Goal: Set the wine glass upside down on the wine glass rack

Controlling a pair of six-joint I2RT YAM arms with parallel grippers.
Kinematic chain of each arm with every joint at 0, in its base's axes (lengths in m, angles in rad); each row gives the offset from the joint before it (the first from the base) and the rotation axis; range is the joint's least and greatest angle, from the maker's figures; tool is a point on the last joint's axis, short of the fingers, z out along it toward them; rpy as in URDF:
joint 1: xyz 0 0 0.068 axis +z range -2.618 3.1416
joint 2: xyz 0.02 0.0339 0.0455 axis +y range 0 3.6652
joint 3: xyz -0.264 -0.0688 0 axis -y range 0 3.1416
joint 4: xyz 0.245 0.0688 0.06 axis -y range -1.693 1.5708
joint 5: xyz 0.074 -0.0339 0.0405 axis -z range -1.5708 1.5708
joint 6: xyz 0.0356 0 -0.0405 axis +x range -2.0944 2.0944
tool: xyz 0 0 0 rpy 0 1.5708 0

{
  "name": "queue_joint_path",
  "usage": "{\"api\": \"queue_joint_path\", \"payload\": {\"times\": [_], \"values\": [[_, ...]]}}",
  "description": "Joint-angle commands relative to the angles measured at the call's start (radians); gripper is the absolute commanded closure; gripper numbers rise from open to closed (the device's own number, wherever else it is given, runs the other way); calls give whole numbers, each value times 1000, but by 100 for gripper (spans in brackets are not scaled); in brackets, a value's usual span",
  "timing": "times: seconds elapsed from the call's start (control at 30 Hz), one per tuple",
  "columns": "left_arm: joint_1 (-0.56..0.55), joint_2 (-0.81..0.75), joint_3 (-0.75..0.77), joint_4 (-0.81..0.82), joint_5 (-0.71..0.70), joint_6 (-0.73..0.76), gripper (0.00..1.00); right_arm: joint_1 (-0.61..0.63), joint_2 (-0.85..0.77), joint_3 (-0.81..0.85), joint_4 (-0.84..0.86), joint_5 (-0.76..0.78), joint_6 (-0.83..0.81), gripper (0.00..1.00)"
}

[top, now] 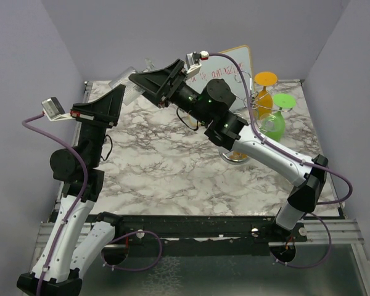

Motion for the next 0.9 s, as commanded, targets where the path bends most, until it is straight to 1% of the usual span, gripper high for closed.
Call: {"api": "queue_joint_path", "payload": {"times": [0.0,0.13,0.23,0.37,0.4,0.43,0.53,0.57,0.6,0.63,0.7,0.73,0.77,0.83,0.87], "values": [[4,-14,-7,104,27,-41,100,9,30,39,82,-19,36,13],[4,-8,-18,116,31,-39,100,9,43,59,79,-35,32,14],[4,3,-26,124,40,-38,100,8,57,94,38,-43,15,15],[4,1,-39,134,50,-41,100,9,53,95,22,-17,-18,22],[4,-1,-40,134,53,-40,100,9,50,94,21,-8,-28,25],[4,-4,-42,134,57,-37,100,8,48,94,20,0,-37,29],[4,-12,-47,134,70,-27,100,9,42,96,16,23,-81,46],[4,-16,-51,133,74,-25,96,8,38,92,14,31,-97,51],[4,-21,-59,133,76,-24,89,9,32,86,15,42,-117,55],[4,-26,-67,133,80,-25,82,8,24,76,17,54,-135,58],[4,-34,-83,130,85,-29,63,8,2,43,33,68,-168,62],[4,-37,-90,129,87,-34,51,9,-13,26,43,91,-186,64],[4,-38,-95,125,91,-34,42,9,-24,10,50,107,-204,65],[4,-34,-91,111,103,-35,29,9,-48,-20,61,136,-238,66],[4,-32,-88,103,111,-36,26,9,-59,-32,63,150,-251,67]]}}
